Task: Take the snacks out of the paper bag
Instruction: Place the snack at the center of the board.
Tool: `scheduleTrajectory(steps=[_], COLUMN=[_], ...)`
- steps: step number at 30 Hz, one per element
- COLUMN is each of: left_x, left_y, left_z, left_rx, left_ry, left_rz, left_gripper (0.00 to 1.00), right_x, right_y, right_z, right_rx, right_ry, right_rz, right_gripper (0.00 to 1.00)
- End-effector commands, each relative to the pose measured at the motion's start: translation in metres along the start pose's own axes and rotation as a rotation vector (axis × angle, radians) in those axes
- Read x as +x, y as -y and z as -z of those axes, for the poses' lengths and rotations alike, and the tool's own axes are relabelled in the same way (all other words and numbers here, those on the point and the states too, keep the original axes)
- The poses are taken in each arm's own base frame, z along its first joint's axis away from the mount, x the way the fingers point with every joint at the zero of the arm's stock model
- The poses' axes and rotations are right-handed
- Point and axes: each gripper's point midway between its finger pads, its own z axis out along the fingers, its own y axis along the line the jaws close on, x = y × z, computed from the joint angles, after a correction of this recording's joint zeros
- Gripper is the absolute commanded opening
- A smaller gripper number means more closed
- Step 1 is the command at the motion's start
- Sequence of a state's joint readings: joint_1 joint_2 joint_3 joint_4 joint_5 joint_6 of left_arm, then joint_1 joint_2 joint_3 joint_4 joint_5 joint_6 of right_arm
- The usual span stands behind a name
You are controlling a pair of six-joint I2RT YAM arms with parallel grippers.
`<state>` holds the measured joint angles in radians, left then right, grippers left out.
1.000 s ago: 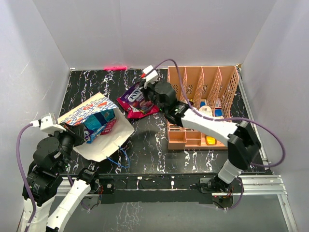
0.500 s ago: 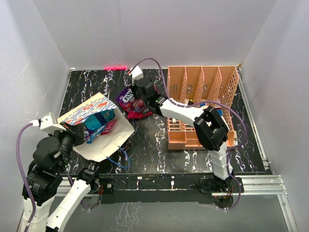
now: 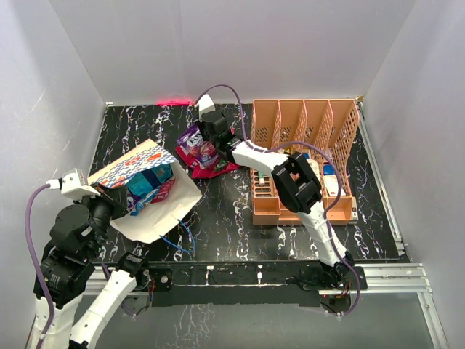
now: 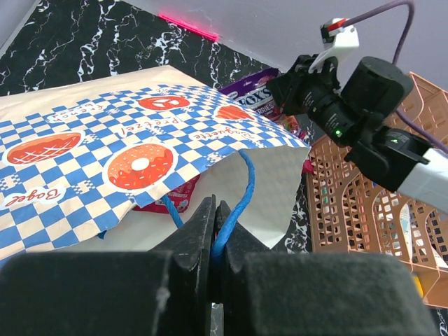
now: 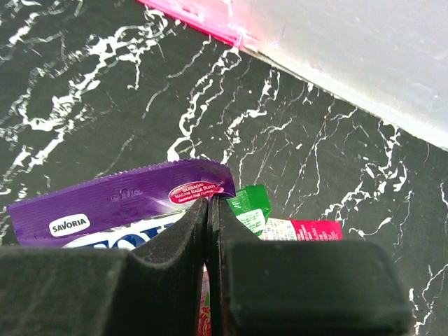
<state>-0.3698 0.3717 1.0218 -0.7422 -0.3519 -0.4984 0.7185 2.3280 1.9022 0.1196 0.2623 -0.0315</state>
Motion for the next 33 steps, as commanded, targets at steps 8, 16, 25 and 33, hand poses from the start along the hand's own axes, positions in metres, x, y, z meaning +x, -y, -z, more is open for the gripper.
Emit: scheduleTrajectory(steps=[8,16,25,33], left_x=[-0.016,-0.016,-0.013,-0.015], left_y=[0.011,0.012,0.014,0.015], left_z=[0.003,0.005,0.005,0.006], left_rx=[0.03,0.036,0.048,0.052], left_ry=[0.016,0.013,0.003,0.011], left_rz=[0.008,0.023,0.031,0.034], left_gripper=[0.0,0.0,0.0,0.0], right_x=[0.022,0.089,0.013,-0.081], right_y=[0.01,0.009,0.017,0.005], right_z=[-0.042,-0.046,-0.023,0.047], right_rx=[0.04,0.029,0.032,-0.13], right_ry=[0.044,-0.059,0.004,0.048], right_rz=[0.051,0.058,0.041,-0.006], right_gripper=[0.07,0.07,0.45,0.76])
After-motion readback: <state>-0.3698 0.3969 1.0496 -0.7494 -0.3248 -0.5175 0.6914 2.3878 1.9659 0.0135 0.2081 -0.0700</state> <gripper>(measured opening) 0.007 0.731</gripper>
